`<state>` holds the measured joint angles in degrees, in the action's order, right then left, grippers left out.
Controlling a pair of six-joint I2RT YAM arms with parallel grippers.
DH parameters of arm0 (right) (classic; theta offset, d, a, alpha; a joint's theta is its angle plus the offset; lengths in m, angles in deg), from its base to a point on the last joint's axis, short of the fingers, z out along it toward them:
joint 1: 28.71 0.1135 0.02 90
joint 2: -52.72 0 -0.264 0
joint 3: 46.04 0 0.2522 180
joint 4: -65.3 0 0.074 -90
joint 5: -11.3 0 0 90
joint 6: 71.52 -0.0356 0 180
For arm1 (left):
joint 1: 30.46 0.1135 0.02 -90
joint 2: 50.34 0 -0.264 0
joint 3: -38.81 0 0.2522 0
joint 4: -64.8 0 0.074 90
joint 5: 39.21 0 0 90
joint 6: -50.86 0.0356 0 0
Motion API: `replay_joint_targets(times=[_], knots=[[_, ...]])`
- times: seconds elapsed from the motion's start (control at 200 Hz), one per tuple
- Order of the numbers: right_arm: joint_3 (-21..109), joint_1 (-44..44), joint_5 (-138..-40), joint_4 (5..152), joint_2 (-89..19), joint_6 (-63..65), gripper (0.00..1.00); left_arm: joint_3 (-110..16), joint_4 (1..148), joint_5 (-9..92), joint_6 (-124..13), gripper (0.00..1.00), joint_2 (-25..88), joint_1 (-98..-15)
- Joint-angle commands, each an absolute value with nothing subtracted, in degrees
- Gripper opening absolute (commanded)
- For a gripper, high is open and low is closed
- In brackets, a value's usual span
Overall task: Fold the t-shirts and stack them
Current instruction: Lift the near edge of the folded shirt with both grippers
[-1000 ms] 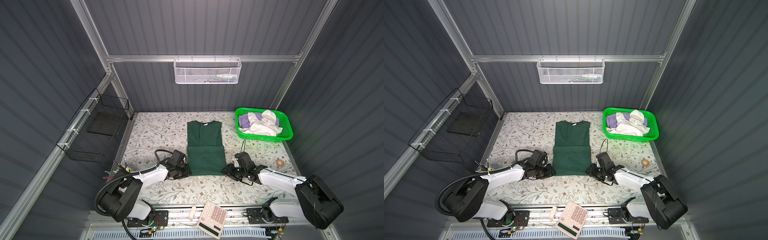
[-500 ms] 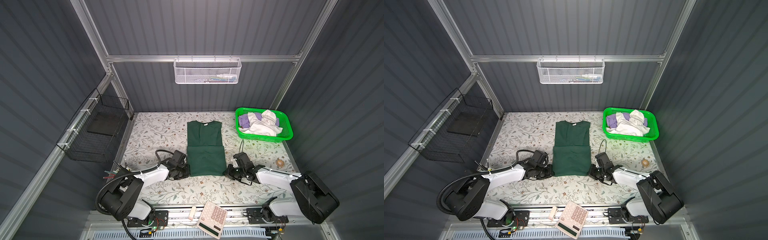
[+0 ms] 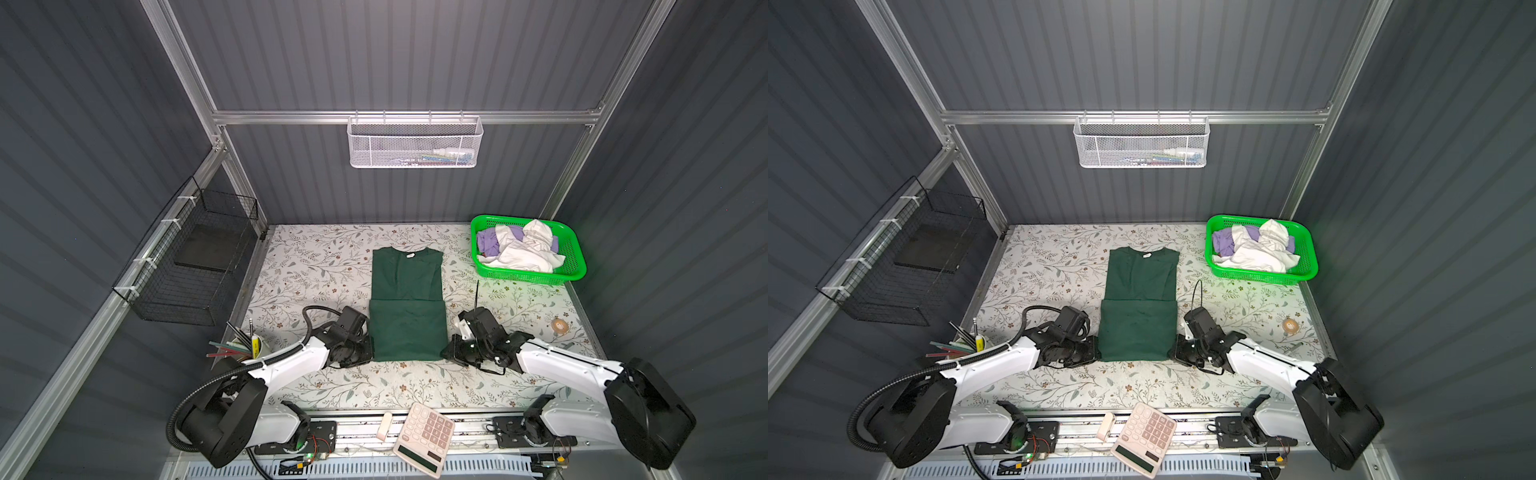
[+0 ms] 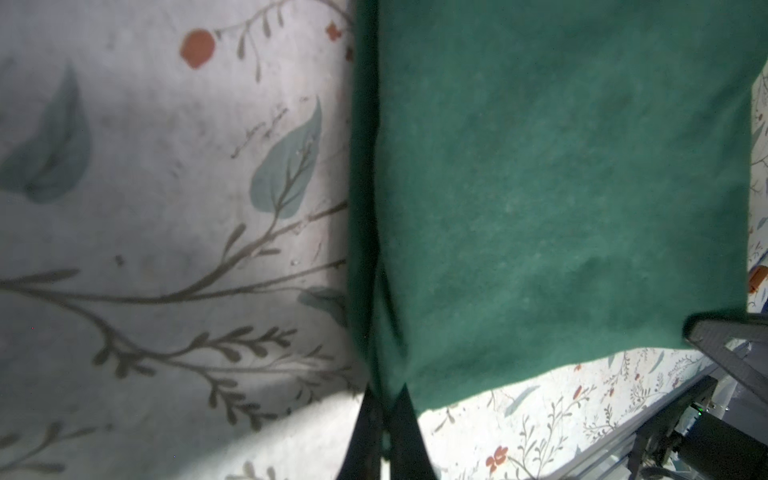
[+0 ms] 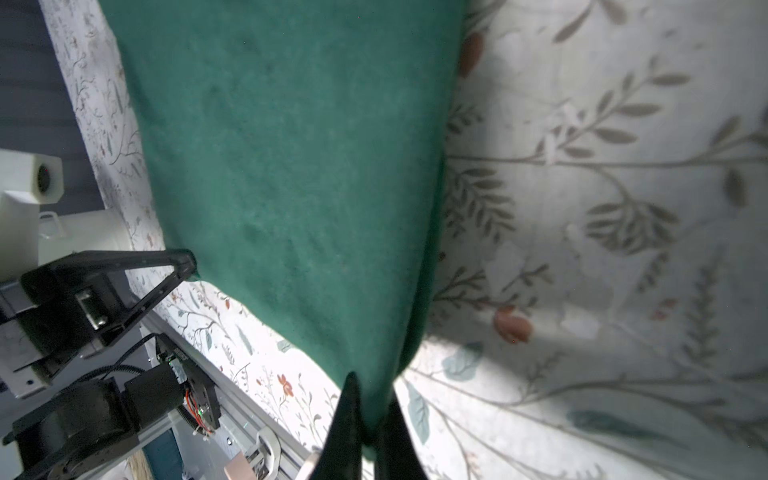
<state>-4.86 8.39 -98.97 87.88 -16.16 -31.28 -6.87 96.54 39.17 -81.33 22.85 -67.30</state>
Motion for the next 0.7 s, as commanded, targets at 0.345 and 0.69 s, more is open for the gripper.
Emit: replay_joint_targets(times=[0.345,0.69], knots=[[-6.89,14.26,-92.47,96.37,-2.85,-38.09,0.08,-4.71,109.89,38.03,-81.42,0.00,7.14,-69.25],[-2.37,19.09,-89.56,100.15,0.97,-39.20,0.12,-7.68,117.68,39.52,-83.34,0.00,-0.87,-69.81]])
